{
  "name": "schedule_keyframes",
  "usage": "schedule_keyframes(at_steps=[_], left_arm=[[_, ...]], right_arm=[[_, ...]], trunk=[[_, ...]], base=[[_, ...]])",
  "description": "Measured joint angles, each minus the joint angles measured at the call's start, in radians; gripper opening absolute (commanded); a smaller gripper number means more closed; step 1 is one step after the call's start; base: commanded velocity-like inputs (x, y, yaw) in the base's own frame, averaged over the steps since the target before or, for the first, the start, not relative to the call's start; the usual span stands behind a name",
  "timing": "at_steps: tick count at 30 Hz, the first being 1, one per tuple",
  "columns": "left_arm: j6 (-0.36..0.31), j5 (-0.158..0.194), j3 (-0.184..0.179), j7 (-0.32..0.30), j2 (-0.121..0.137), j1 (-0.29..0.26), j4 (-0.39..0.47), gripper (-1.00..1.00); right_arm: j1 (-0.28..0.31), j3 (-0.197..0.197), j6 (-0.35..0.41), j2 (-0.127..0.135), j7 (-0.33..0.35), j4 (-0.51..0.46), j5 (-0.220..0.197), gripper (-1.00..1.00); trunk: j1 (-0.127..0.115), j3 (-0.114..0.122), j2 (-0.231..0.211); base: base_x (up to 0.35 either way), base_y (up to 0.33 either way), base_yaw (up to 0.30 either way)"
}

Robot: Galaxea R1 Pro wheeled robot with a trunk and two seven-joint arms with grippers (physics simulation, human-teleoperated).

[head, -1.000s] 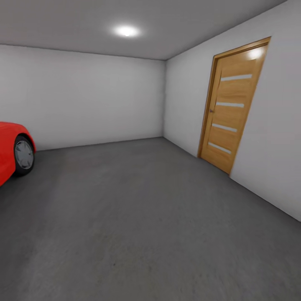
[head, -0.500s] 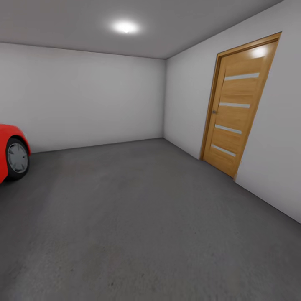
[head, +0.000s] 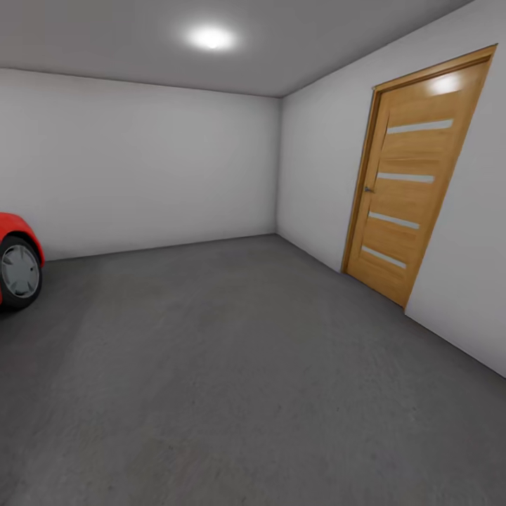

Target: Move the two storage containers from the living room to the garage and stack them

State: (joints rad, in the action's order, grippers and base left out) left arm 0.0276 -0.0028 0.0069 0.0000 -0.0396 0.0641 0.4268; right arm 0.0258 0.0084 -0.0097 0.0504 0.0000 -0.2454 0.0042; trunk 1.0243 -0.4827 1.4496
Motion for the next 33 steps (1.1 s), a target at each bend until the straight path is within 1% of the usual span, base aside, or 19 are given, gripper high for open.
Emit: schedule_keyframes(at_steps=[13, 22, 33], left_arm=[[0.000, 0.000, 0.000, 0.000, 0.000, 0.000, 0.000, 1.00], [0.000, 0.000, 0.000, 0.000, 0.000, 0.000, 0.000, 1.00], [0.000, 0.000, 0.000, 0.000, 0.000, 0.000, 0.000, 1.00]], right_arm=[[0.000, 0.000, 0.000, 0.000, 0.000, 0.000, 0.000, 1.00], [0.000, 0.000, 0.000, 0.000, 0.000, 0.000, 0.000, 1.00], [0.000, 0.000, 0.000, 0.000, 0.000, 0.000, 0.000, 1.00]], trunk=[[0.000, 0.000, 0.000], [0.000, -0.008, 0.000], [0.000, -0.010, 0.000]], base=[[0.347, 0.073, 0.000], [0.347, 0.073, 0.000], [0.347, 0.073, 0.000]])
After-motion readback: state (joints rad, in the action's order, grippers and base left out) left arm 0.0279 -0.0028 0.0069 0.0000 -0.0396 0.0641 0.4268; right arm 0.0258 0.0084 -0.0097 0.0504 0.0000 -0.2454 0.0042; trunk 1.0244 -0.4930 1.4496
